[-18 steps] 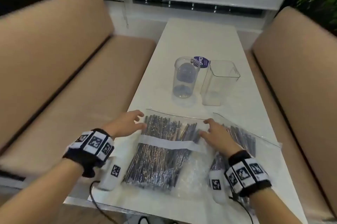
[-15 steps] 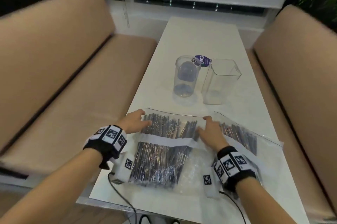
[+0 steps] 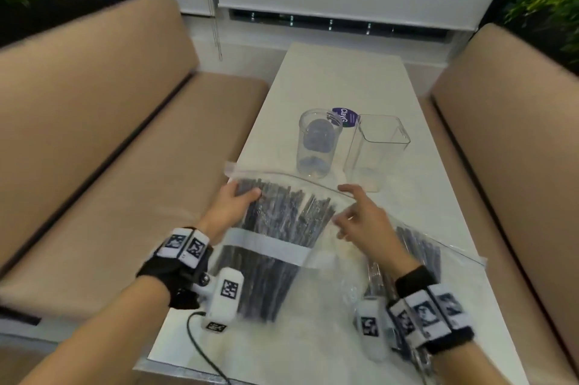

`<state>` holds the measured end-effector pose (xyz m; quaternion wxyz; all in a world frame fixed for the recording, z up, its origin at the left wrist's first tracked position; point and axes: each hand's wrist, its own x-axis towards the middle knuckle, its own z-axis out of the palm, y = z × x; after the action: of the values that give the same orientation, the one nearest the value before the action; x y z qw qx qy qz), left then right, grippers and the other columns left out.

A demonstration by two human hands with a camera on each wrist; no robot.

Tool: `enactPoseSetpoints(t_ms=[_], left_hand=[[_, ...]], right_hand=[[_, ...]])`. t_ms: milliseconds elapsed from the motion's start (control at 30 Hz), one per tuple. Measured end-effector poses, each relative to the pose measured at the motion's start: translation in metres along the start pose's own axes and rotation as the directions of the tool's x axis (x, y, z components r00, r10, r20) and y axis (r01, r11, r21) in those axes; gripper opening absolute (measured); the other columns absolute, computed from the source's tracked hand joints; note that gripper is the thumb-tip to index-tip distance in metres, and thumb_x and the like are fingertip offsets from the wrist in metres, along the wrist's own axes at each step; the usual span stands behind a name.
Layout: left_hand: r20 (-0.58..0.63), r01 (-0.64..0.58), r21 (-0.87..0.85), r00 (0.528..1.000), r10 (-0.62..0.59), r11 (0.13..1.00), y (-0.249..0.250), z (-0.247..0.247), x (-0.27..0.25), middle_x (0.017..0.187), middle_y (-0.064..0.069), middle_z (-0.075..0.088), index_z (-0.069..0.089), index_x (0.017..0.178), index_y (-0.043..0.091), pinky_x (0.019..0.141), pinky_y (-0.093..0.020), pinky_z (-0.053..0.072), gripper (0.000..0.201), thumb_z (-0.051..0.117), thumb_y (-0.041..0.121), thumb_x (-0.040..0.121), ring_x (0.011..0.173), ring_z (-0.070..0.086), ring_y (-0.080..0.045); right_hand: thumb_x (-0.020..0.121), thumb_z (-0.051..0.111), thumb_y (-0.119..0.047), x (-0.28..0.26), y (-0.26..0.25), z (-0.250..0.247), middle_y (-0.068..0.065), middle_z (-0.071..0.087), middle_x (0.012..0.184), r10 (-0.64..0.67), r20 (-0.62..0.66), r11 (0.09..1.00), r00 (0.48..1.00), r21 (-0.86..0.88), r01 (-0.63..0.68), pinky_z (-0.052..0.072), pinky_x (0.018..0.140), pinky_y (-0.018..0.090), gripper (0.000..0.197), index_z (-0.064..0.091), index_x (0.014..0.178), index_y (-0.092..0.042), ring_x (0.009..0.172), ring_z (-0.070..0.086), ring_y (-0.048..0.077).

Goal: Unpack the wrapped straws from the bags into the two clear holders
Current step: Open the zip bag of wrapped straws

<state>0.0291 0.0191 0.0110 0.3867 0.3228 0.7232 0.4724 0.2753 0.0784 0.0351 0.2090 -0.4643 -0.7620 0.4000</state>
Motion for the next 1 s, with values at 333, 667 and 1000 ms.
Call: enactPoseSetpoints(t_ms=[333, 667, 1000], left_hand=[[0.567, -0.355, 0.229, 0.805, 0.172, 0.906, 0.132, -0.056, -0.036, 0.104, 0.013, 0.075, 0.064, 0.106, 0.023, 0.077, -0.011, 0.051, 0.018, 0.056, 0.011, 0.095, 0.094, 0.069, 0.0], [-0.118, -0.531, 0.127, 0.83, 0.545, 0.838, 0.141, -0.027, -0.045, 0.093, 0.005, 0.054, 0.056, 0.086, 0.028, 0.068, -0.025, 0.049, 0.021, 0.075, 0.035, 0.08, 0.073, 0.057, -0.008], [0.029, -0.398, -0.084, 0.915, 0.402, 0.913, 0.157, -0.02, -0.051, 0.08, -0.027, 0.069, 0.068, 0.08, -0.009, 0.064, -0.034, 0.063, 0.018, 0.051, -0.004, 0.085, 0.066, 0.065, -0.024]], right_hand=[[0.075, 0.068, -0.059, 0.01, -0.104, -0.065, -0.011, 0.064, 0.107, -0.274, 0.09, 0.962, 0.957, 0.032, 0.272, 0.055, 0.078, 0.026, 0.056, 0.056, 0.126, -0.041, 0.085, 0.065, 0.008], [0.093, 0.062, -0.004, 0.021, -0.132, -0.015, 0.009, 0.063, 0.065, -0.273, -0.124, 0.822, 0.954, 0.486, 0.298, 0.054, 0.064, 0.024, 0.018, 0.07, 0.108, -0.012, 0.064, 0.065, 0.012], [0.082, 0.075, -0.009, 0.032, -0.144, 0.0, 0.003, 0.061, 0.062, -0.209, -0.11, 0.855, 0.972, 0.462, 0.236, 0.05, 0.066, 0.039, 0.025, 0.058, 0.065, -0.014, 0.069, 0.062, 0.023]])
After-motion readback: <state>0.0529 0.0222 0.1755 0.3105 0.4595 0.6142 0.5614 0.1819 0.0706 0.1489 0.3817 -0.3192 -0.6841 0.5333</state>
